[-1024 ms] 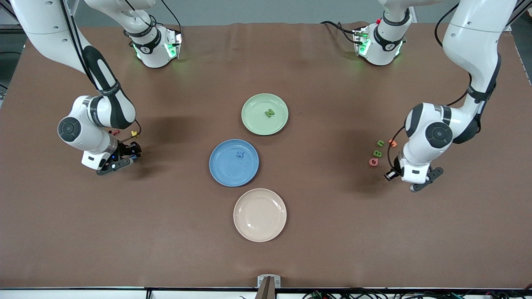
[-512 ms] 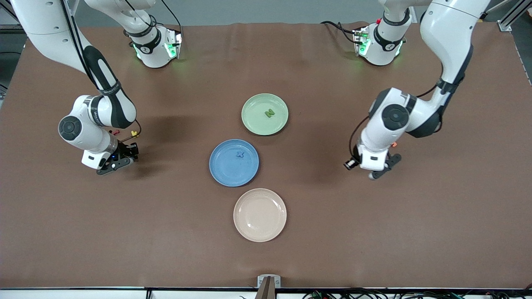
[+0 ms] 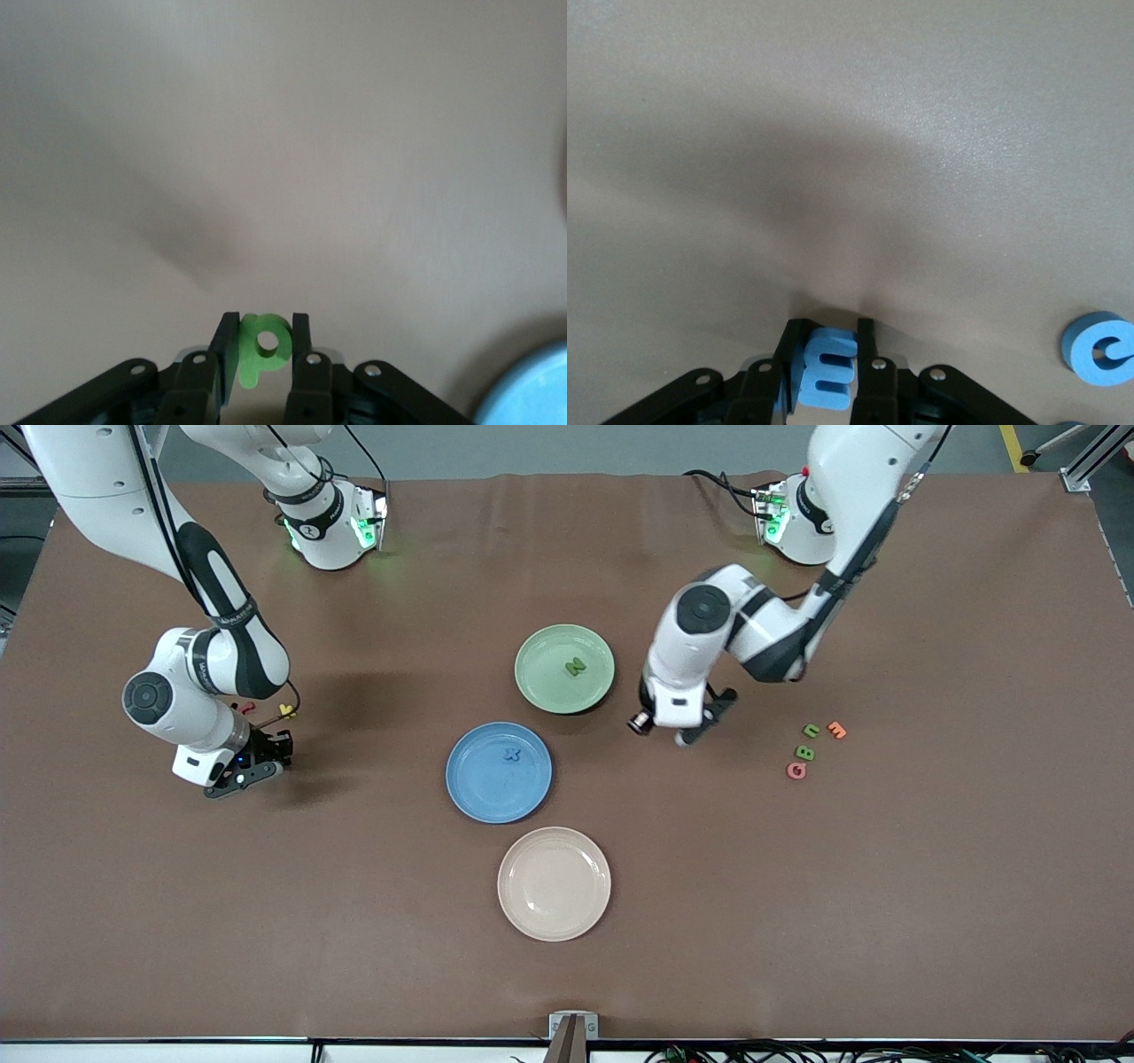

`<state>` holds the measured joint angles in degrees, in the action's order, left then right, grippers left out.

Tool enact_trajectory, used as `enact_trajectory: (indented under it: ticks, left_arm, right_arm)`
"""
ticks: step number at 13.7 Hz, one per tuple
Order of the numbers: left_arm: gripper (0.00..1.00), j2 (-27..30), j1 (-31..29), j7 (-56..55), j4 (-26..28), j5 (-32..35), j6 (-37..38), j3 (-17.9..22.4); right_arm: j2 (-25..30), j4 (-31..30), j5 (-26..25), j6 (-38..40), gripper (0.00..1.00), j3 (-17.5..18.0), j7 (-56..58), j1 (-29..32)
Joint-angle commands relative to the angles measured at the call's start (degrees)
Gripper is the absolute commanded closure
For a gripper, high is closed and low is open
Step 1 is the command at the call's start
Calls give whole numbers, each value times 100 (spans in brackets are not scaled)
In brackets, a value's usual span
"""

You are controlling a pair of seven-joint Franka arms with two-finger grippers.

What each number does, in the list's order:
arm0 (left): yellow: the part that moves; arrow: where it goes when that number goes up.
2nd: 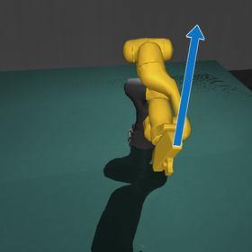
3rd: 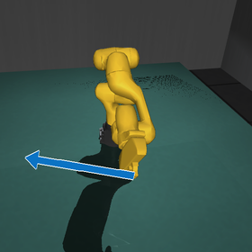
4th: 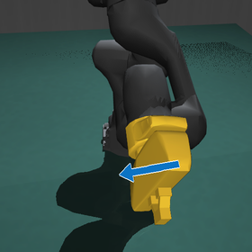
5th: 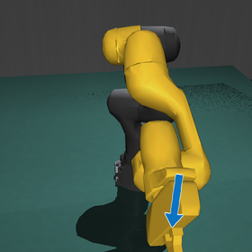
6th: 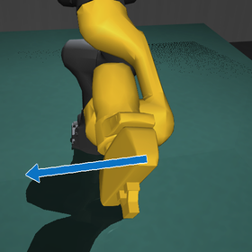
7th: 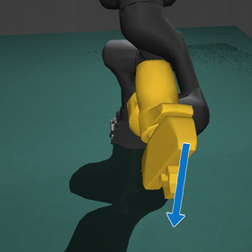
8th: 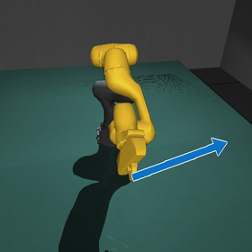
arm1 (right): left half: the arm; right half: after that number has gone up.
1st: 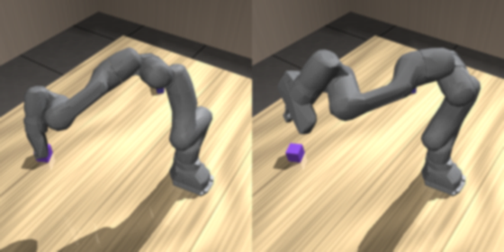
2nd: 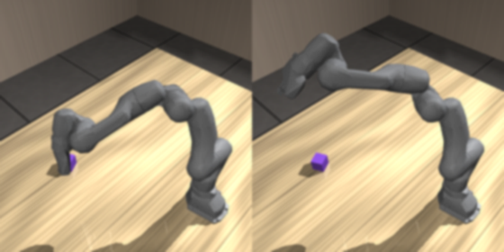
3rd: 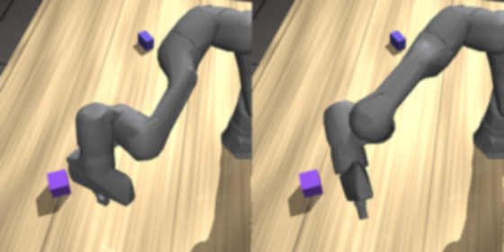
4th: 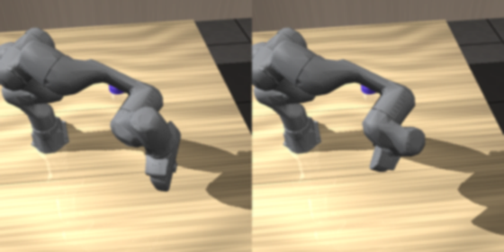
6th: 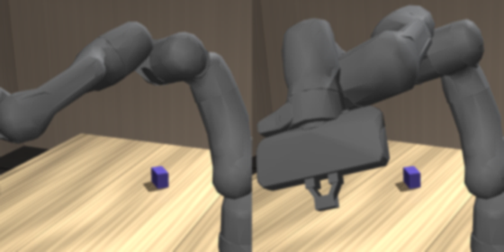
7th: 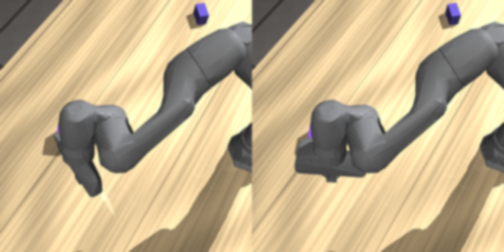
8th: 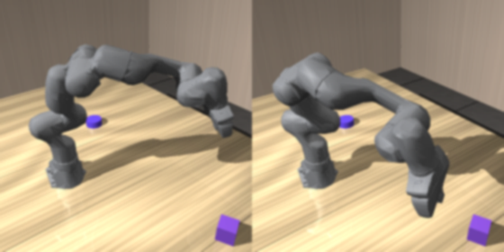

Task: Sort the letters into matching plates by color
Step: 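Place the P on the green plate while the right gripper places the E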

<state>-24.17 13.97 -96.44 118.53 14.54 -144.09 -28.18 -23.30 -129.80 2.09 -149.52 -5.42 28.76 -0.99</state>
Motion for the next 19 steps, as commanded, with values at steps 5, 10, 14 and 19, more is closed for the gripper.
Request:
enact_trajectory:
  ticks: [5,10,14,19]
  left_arm:
    - [100,-280,1317,-1744,-234,23,4,32]
    - [30,-676,1679,-2300,-682,32,4,49]
    - [0,-572,1583,-2256,-727,40,65,84]
    - [0,-27,776,-1713,-674,287,793,102]
  right_arm:
    - [62,113,-59,28,85,50,-502,-330]
    - [63,1060,11,1632,85,58,-1669,-813]
    - [45,1642,265,2226,85,67,-2899,-1472]
    - [-437,2413,871,2226,85,67,-4876,-2465]
